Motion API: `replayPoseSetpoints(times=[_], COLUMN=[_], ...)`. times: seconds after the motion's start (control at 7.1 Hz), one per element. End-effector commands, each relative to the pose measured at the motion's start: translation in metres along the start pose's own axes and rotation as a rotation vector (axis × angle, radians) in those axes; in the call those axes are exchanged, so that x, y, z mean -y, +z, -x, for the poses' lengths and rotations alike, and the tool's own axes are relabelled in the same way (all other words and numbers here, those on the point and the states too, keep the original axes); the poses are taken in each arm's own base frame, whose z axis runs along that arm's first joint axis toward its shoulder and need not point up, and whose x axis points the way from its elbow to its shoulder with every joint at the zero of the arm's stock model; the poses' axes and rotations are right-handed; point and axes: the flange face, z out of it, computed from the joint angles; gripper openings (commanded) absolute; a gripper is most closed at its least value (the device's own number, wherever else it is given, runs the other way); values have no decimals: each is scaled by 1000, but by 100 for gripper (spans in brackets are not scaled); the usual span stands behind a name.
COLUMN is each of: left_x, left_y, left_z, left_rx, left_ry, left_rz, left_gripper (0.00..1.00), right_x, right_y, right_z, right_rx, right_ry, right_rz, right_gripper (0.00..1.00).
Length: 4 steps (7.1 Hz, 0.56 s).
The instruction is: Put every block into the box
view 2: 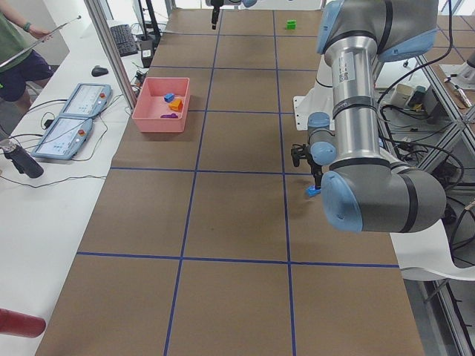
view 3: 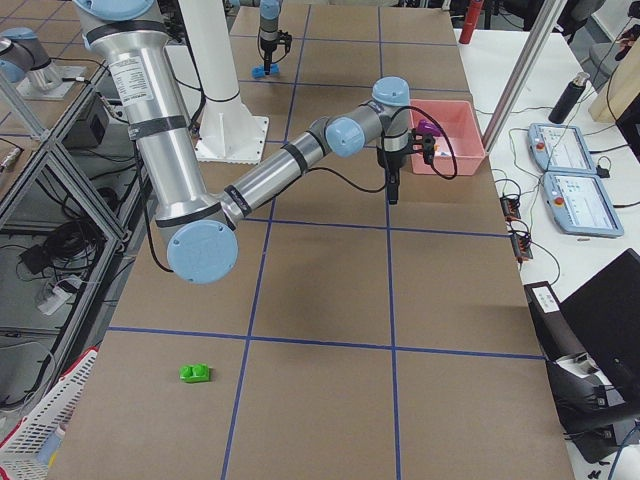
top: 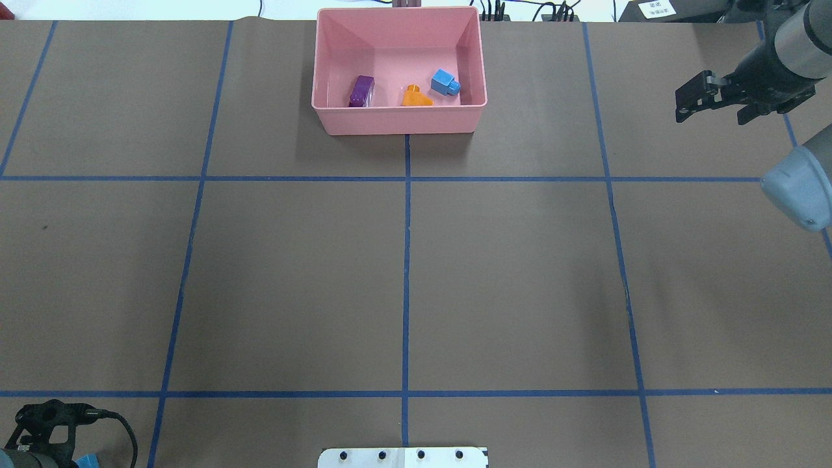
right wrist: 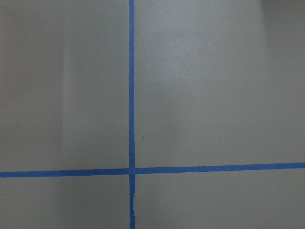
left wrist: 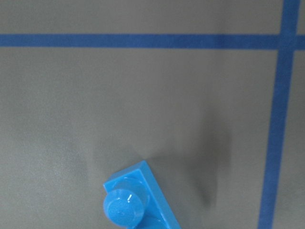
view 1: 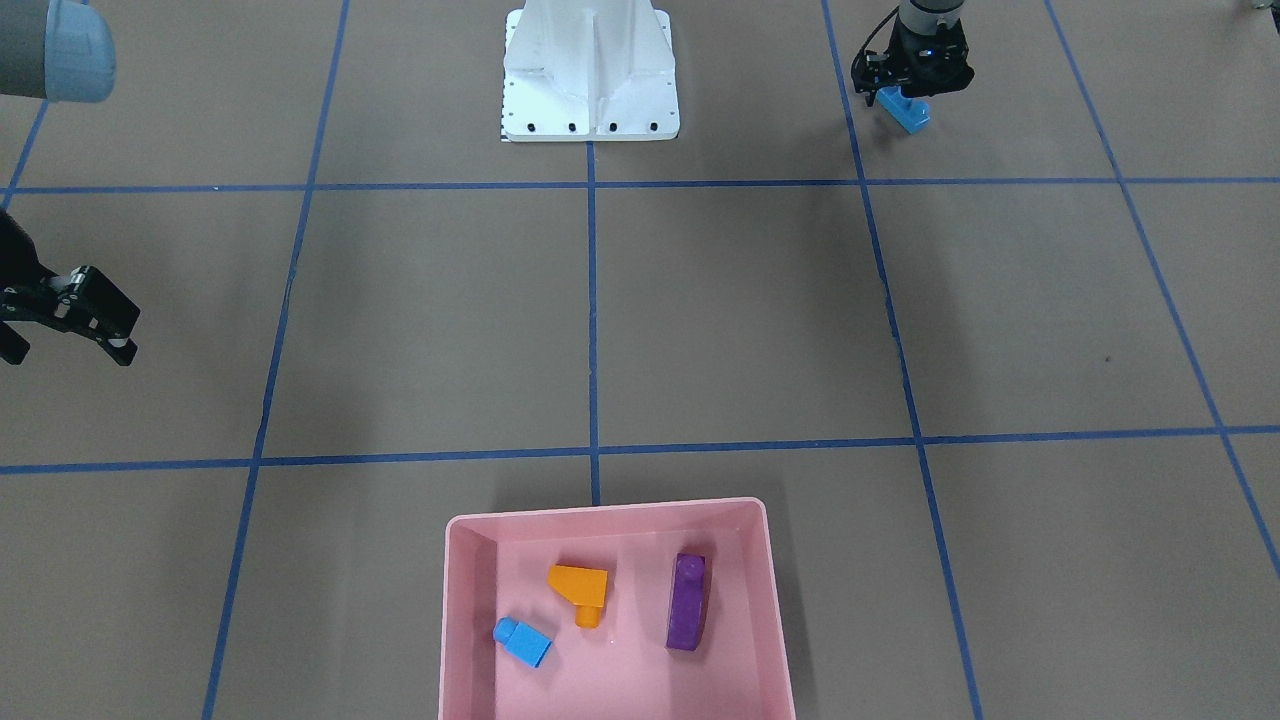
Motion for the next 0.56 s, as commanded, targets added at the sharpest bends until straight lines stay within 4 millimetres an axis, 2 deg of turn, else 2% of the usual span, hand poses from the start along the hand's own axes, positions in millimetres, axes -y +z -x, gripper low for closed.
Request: replayPoseSetpoints(times=[0.0, 0.14, 0.28, 0.42], left_x=[-5, -6, -6, -8], left_y=[21, 21, 20, 15], left_z=[7, 6, 6, 3], left_rx=[-37, -47, -49, -60], left_ry=[21, 21, 21, 23], left_rz=[17, 18, 21, 38], left_gripper=[95, 76, 37, 4], right_x=[0, 0, 1, 2], right_y=[-1, -1, -2, -2], right_z=[1, 2, 3, 4], right_rx=[0, 1, 1, 4], right_ry=[-2, -3, -4, -6], right_rz=[-3, -4, -6, -6], right_gripper=[100, 100, 100, 100])
